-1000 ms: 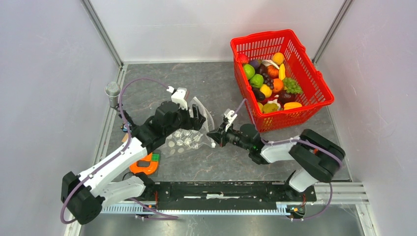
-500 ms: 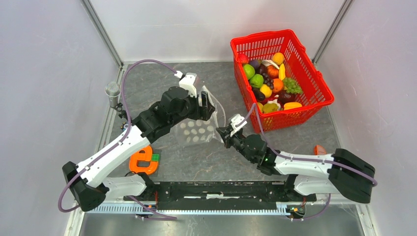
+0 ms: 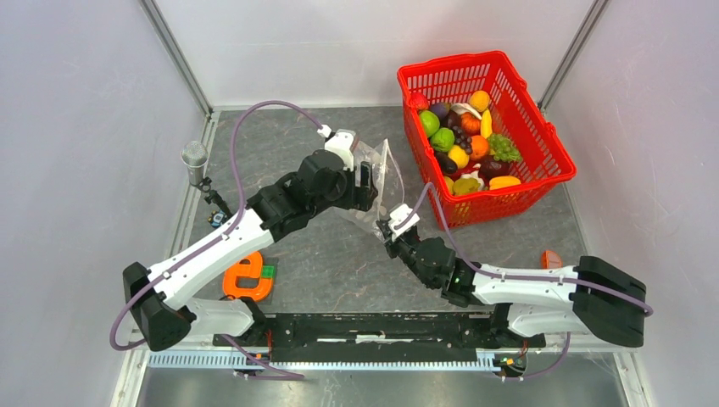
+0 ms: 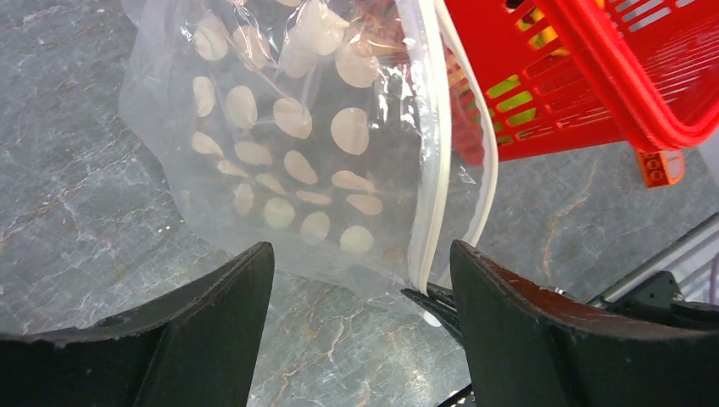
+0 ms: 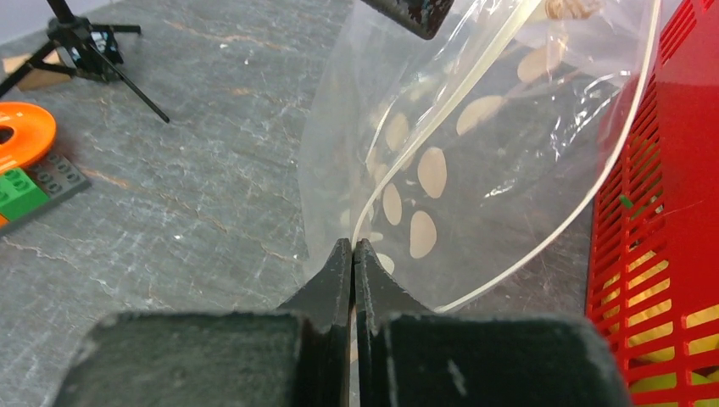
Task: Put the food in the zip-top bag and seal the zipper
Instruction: Open the zipper of the food storage bag at the center of the board.
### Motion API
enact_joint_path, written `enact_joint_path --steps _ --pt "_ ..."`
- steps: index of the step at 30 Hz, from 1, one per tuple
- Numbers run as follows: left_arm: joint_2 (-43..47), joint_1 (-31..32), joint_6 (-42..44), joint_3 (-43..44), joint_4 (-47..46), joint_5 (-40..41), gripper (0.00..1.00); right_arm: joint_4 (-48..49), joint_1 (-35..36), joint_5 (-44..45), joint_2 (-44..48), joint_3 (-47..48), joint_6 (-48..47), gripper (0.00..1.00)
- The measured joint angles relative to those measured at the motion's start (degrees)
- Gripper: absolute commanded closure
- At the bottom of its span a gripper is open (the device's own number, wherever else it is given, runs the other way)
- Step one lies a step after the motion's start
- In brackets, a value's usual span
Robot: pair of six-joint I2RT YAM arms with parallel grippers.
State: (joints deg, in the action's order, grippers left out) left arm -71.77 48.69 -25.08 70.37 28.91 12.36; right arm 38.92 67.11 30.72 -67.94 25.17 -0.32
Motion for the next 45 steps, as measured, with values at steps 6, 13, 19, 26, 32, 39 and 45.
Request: enact_joint_path --steps 6,13,19,26,32,39,45 --pt "0.26 0.42 0.00 -4.11 -2.73 0.59 0.18 0.07 0.79 1.29 -2.84 0.35 -0.66 1.00" --pt "0.66 3.15 0.02 -6.49 -7.34 -1.97 0.25 1.33 0.79 0.70 -3.08 0.63 -0.55 1.00" --pt "1.99 4.81 0.02 -9.42 -10.54 2.27 0.34 2.78 0.79 -1.33 -3.02 0.74 -0.26 1.00" --pt "1.20 4.81 0.83 -10.45 -12.85 10.75 0.47 4.02 0.79 -3.72 -2.49 0.74 0.66 1.00" --pt "0.13 4.81 2.62 -10.82 -14.51 11.78 0.67 4.33 0.79 -4.74 -2.12 0.74 1.14 0.99" --pt "0.13 4.81 3.72 -11.78 -15.74 12.04 0.98 4.33 0.79 -5.70 -1.99 0.74 1.57 0.91" --pt "0.15 4.81 4.48 -11.96 -15.74 13.53 0.98 1.92 0.79 -6.27 -0.46 0.81 3.93 0.57"
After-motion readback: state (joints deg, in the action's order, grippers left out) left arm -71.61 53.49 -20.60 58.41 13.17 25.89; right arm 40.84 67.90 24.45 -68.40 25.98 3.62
